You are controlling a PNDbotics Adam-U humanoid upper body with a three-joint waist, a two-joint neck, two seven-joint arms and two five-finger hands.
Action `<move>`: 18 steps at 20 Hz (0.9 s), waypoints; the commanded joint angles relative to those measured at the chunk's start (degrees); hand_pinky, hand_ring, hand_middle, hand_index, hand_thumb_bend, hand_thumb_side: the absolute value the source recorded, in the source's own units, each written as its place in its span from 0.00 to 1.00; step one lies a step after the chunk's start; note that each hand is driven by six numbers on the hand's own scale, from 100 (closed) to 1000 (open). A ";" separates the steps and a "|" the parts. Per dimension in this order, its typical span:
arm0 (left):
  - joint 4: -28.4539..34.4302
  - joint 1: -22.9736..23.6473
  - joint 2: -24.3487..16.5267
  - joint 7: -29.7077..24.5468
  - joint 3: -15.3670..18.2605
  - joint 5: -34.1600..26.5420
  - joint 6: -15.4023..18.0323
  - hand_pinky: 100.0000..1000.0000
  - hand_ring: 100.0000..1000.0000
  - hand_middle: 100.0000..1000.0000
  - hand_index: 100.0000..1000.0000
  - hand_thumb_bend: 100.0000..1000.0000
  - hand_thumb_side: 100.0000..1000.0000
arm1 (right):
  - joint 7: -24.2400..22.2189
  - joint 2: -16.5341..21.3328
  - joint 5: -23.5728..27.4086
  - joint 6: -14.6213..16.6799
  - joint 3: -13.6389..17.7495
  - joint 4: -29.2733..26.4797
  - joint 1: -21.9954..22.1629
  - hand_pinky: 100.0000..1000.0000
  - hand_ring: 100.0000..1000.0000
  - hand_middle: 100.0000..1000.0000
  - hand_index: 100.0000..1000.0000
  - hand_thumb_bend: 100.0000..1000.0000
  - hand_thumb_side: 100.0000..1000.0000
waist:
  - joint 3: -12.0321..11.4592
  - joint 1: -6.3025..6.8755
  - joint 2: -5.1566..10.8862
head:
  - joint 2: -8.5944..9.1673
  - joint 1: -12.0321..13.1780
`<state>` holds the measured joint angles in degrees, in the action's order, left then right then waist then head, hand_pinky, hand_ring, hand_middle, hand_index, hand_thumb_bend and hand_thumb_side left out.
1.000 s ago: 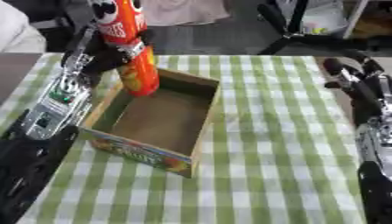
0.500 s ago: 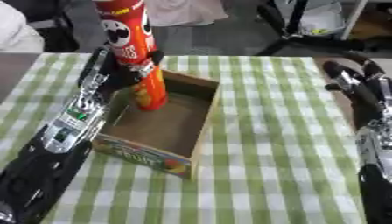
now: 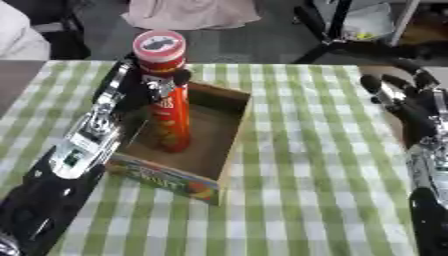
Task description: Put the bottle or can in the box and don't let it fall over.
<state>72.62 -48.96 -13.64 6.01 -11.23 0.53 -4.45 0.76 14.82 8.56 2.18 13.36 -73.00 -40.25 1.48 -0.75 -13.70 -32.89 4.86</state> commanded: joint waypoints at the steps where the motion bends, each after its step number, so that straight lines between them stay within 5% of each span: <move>1: 0.37 -0.83 -0.57 -0.39 0.75 0.87 -0.13 1.00 0.76 0.65 0.79 0.73 0.34 | 0.20 0.77 0.44 -0.03 0.20 -1.20 -0.96 0.48 0.84 1.00 0.76 0.85 0.18 | -0.04 -0.08 0.97 | 0.83 -0.20; 9: 1.00 -0.70 -1.07 0.12 0.97 0.37 -0.41 1.00 0.76 0.65 0.79 0.71 0.33 | 0.34 0.64 0.45 -0.10 0.20 -1.30 -0.89 0.48 0.84 1.00 0.76 0.82 0.15 | -0.30 -0.14 1.17 | 0.86 -0.41; 18: 4.00 0.39 -5.24 -1.46 1.00 0.89 -1.22 1.00 0.77 0.67 0.80 0.74 0.37 | 0.73 1.16 0.36 -0.19 0.56 -1.38 -0.32 0.48 0.84 1.00 0.76 0.67 0.02 | -1.34 0.07 2.04 | 0.03 -1.69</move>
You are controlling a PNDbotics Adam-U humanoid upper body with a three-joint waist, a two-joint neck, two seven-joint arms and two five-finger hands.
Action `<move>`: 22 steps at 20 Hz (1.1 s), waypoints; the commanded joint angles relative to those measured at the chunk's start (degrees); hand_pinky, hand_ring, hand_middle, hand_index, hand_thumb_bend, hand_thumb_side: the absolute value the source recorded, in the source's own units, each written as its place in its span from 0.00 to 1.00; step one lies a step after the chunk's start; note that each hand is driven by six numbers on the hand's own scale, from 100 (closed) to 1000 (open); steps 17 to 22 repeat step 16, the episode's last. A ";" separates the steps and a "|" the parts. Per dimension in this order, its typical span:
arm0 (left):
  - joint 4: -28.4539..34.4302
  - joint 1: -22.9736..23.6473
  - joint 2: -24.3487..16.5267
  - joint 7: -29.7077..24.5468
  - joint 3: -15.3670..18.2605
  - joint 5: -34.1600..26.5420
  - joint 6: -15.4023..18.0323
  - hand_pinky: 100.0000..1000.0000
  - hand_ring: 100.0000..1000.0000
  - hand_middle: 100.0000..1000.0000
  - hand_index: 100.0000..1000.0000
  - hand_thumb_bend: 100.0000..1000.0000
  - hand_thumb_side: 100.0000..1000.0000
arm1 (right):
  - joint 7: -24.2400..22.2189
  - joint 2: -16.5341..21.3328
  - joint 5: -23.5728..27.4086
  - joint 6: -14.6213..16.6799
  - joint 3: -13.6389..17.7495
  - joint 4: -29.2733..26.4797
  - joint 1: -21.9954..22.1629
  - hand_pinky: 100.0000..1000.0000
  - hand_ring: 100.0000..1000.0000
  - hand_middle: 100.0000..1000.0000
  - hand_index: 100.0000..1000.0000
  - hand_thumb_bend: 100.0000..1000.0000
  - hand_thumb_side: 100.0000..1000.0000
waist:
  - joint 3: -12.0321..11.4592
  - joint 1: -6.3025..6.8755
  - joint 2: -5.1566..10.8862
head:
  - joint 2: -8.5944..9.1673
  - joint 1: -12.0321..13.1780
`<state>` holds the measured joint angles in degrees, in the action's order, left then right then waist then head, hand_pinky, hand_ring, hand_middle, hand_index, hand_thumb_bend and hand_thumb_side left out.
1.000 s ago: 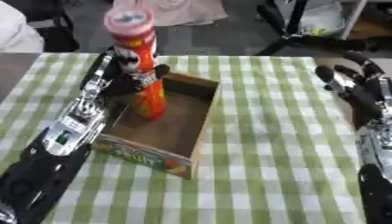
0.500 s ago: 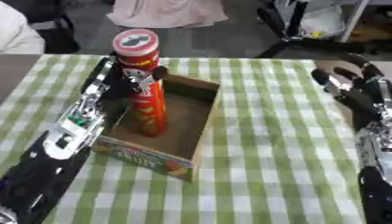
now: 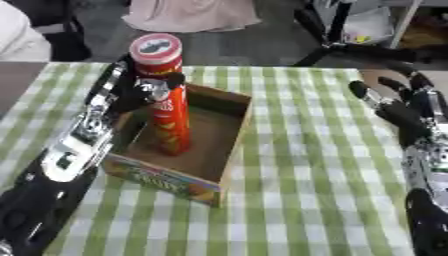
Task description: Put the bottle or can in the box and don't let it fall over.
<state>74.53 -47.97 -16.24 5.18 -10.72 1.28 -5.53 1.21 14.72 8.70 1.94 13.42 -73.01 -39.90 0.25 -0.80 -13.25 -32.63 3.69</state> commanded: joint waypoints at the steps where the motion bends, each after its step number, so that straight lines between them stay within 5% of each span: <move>1: 2.59 -0.31 -3.41 -0.94 0.57 -0.17 -0.23 1.00 0.77 0.67 0.80 0.74 0.37 | 0.36 1.37 0.22 0.01 0.56 -1.36 -0.56 0.48 0.84 1.00 0.76 0.66 0.04 | -0.28 0.19 1.71 | -0.35 -0.75; 5: 4.29 0.82 -5.66 -1.79 0.98 -1.70 -0.80 1.00 0.77 0.67 0.80 0.73 0.38 | 0.66 1.56 0.18 -0.06 0.65 -1.36 -0.34 0.48 0.84 1.00 0.76 0.66 0.03 | -0.82 0.24 2.06 | -0.58 -1.35; 13: 6.60 3.34 -8.45 -1.92 2.26 -3.75 -1.47 1.00 0.77 0.66 0.80 0.72 0.39 | 1.21 2.02 0.18 0.11 0.81 -1.34 -0.12 0.48 0.84 1.00 0.76 0.86 0.18 | -1.63 0.03 2.48 | -1.17 -2.13; 22: 7.84 4.66 -10.16 -1.44 3.01 -4.53 -1.40 1.00 0.77 0.66 0.80 0.71 0.39 | 1.38 2.25 0.08 0.12 0.88 -1.35 -0.06 0.48 0.84 1.00 0.76 0.87 0.19 | -1.95 0.11 2.68 | -1.38 -2.33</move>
